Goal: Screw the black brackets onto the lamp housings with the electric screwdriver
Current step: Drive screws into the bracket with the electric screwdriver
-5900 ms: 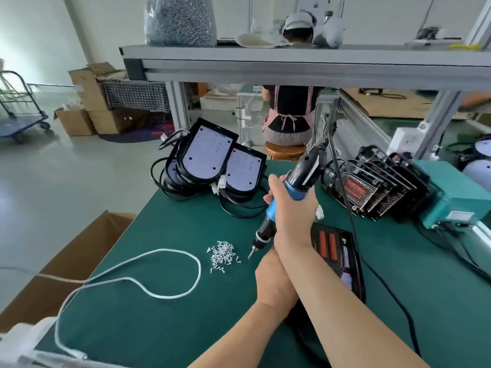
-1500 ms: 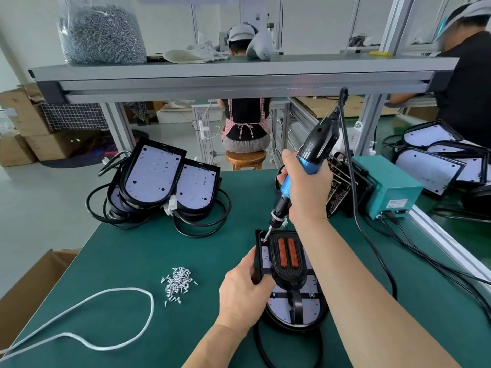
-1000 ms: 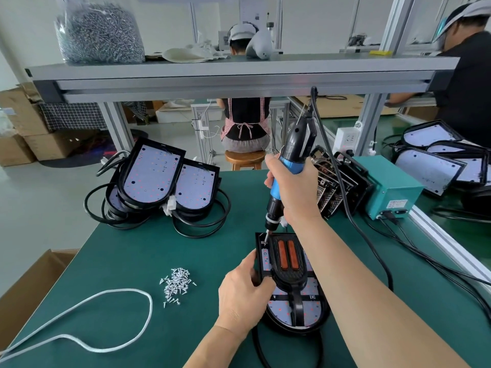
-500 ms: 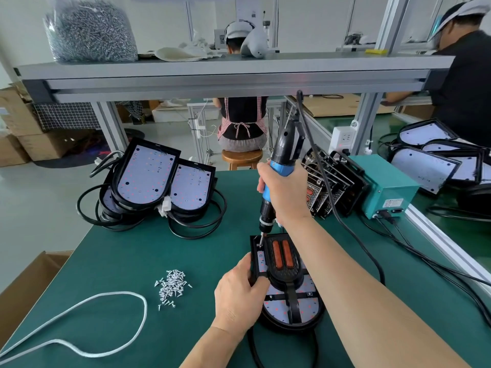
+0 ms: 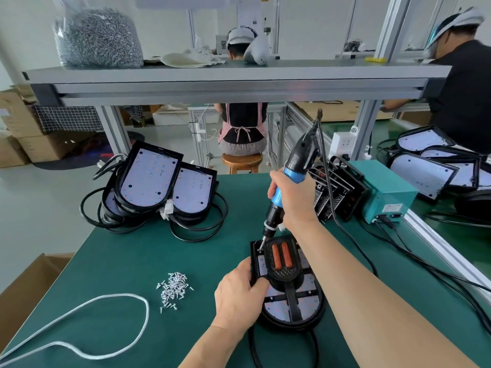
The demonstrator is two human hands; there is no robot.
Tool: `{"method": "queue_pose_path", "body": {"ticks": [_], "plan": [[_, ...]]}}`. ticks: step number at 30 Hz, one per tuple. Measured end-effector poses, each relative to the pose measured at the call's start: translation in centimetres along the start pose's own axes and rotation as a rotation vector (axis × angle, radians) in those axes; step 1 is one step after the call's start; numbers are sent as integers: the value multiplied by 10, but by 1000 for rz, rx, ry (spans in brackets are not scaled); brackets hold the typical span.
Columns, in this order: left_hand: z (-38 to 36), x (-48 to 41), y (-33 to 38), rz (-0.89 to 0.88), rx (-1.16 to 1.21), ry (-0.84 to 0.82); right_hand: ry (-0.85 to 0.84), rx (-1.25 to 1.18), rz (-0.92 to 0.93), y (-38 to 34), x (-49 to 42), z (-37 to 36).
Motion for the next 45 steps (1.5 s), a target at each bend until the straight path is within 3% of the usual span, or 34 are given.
{"method": "queue_pose_path", "body": {"ticks": [4, 10, 15, 19, 27, 33, 37, 42, 45], "plan": [[-1, 3, 3, -45, -35, 4, -80, -42, 38, -18, 6, -4], [3, 6, 10, -47, 81, -7, -24, -130, 89, -78, 3, 17], [4, 6, 9, -30, 140, 25, 86, -72, -119, -79, -2, 74], [2, 6, 7, -19, 165, 35, 152, 62, -306, -46, 3, 122], [4, 5, 6, -51, 203, 59, 271, 45, -613, 22, 31, 168], [7, 6, 8, -80, 142, 91, 358, 248, -517, 47, 48, 178], [6, 7, 8, -65, 169, 78, 415, 640, -375, 45, 64, 177], [6, 8, 10, -66, 201, 67, 315, 945, -317, 45, 74, 169], [7, 8, 10, -67, 207, 68, 244, 943, -330, 49, 85, 165]]}}
Point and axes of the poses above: each hand's wrist, its own x-axis away from the middle knuckle, its own z-axis out of the back of the hand, y = z × x, the point moved 5 cm from there along -x, towards the middle knuckle, and after that the axes turned 5 degrees about -z, right-handed, at the moved point
